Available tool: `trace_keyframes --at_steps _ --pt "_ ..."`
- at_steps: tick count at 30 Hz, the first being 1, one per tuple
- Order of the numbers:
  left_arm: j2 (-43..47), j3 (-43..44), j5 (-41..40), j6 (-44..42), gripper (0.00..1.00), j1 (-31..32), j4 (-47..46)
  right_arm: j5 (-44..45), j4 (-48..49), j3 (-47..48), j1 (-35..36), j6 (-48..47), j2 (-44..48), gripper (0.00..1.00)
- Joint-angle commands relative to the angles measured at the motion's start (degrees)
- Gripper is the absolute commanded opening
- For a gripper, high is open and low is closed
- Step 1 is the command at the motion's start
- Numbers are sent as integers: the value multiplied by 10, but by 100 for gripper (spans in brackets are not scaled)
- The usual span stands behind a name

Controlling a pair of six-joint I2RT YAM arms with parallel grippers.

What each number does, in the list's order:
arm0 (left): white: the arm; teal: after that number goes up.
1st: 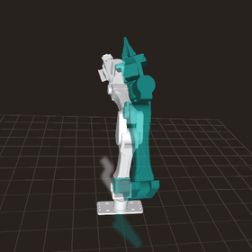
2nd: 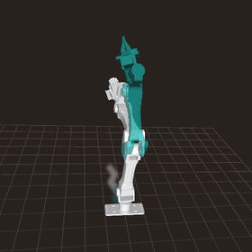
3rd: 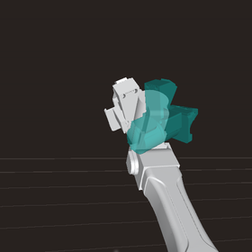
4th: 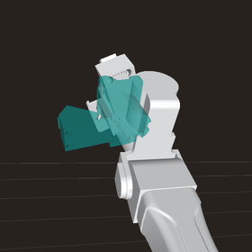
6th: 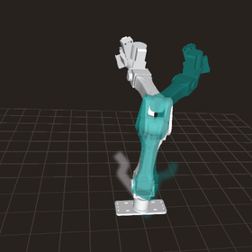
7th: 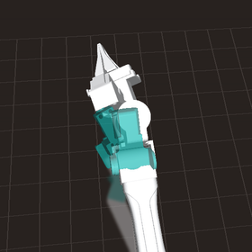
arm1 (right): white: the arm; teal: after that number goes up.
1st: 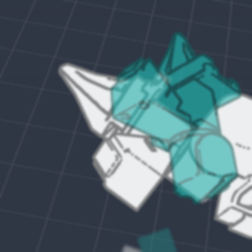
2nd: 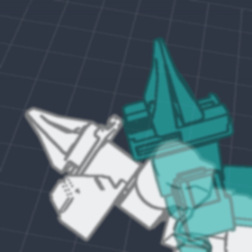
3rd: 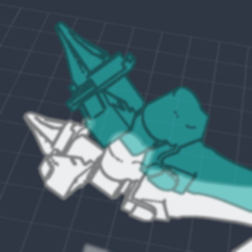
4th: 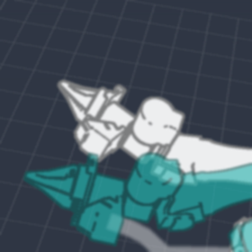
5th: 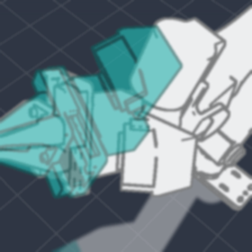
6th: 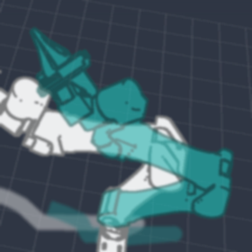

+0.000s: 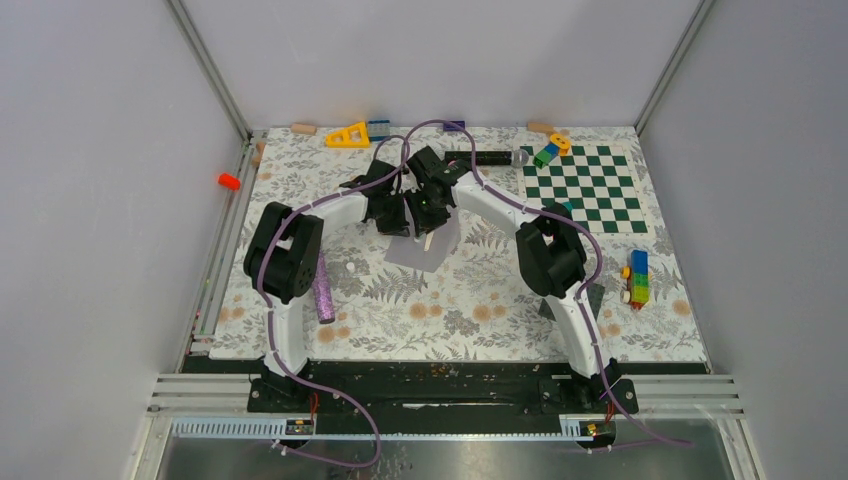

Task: Place the letter into the envelope and seal it
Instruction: Paint the envelope at the center of the board.

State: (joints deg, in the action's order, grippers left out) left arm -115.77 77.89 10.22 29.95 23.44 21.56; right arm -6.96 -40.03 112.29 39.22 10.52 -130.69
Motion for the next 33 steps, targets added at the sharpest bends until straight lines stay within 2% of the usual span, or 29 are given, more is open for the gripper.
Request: trace_keyframes --at_steps 1,8,16,20,26,33 --pt "-24 -10 -24 -6 0 3 30 11 -19 11 1 -9 3 0" --pt "-24 -9 -28 -4 0 4 30 -43 -34 -21 4 -18 21 0" --pt "-23 -12 -34 -5 0 8 29 98 -11 -31 6 -58 38 0" --pt "-21 -13 -37 -5 0 10 29 102 3 -27 6 -61 46 0" --pt "-21 -14 -40 -6 0 11 28 73 11 -34 6 -68 58 0" --pt "-21 -13 -42 -6 0 13 28 -29 19 -50 7 -55 76 0"
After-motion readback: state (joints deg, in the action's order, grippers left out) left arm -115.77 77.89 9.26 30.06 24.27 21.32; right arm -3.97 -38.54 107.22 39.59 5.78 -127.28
